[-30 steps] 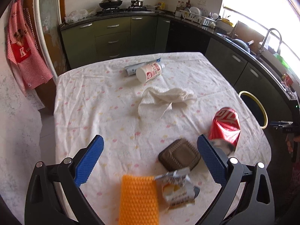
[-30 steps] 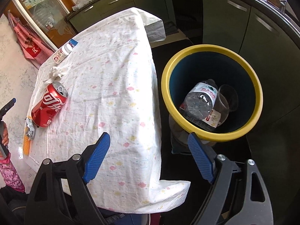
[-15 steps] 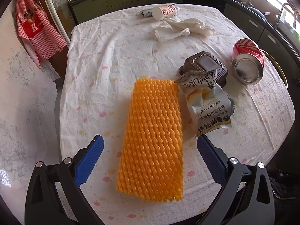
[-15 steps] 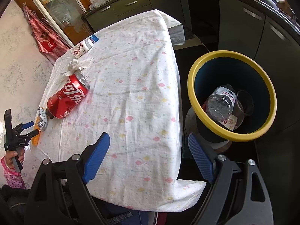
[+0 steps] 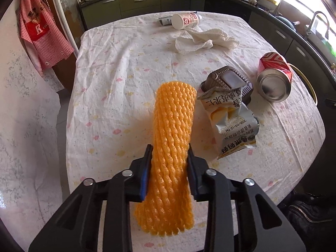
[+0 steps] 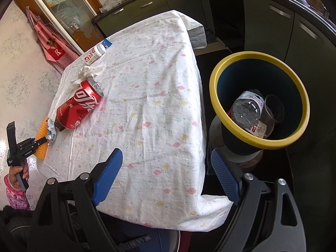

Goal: Collect trash
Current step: 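Lower the left gripper onto the orange foam net sleeve and grasp it, then carry the foam net over the bin and open the left gripper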

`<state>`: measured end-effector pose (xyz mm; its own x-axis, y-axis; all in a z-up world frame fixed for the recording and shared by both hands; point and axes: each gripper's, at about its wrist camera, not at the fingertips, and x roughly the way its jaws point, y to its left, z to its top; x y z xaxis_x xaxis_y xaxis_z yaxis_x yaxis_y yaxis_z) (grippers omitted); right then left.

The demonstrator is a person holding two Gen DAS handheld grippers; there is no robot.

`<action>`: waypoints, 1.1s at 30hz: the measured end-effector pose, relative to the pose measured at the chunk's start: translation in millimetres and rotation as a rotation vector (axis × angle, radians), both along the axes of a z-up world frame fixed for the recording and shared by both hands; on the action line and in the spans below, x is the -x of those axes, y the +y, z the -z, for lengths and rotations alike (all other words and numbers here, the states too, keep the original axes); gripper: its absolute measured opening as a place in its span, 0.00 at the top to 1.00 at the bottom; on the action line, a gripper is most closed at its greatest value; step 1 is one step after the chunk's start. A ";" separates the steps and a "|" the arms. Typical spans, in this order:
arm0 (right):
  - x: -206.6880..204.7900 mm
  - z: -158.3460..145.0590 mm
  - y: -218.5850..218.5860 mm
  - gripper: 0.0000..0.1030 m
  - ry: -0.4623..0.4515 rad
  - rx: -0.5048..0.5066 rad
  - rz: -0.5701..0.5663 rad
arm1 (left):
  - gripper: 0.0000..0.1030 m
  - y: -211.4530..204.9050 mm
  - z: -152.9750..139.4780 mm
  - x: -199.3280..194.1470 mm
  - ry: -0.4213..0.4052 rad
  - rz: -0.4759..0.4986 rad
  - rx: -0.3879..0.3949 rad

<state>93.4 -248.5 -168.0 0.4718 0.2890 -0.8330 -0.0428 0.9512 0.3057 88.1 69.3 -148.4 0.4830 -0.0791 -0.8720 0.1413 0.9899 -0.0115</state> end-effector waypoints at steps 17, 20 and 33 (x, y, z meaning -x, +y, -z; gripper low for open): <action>24.9 -10.0 -35.9 0.20 -0.069 0.025 0.117 | 0.84 -136.1 -113.5 -16.4 -0.216 0.351 0.063; 35.3 -5.4 -53.3 0.20 -0.070 0.024 0.164 | 0.84 -196.7 -119.8 -35.5 -0.207 0.471 0.084; 79.1 15.4 -115.5 0.20 -0.067 -0.012 0.322 | 0.82 -466.7 -83.8 -106.7 -0.065 0.792 0.102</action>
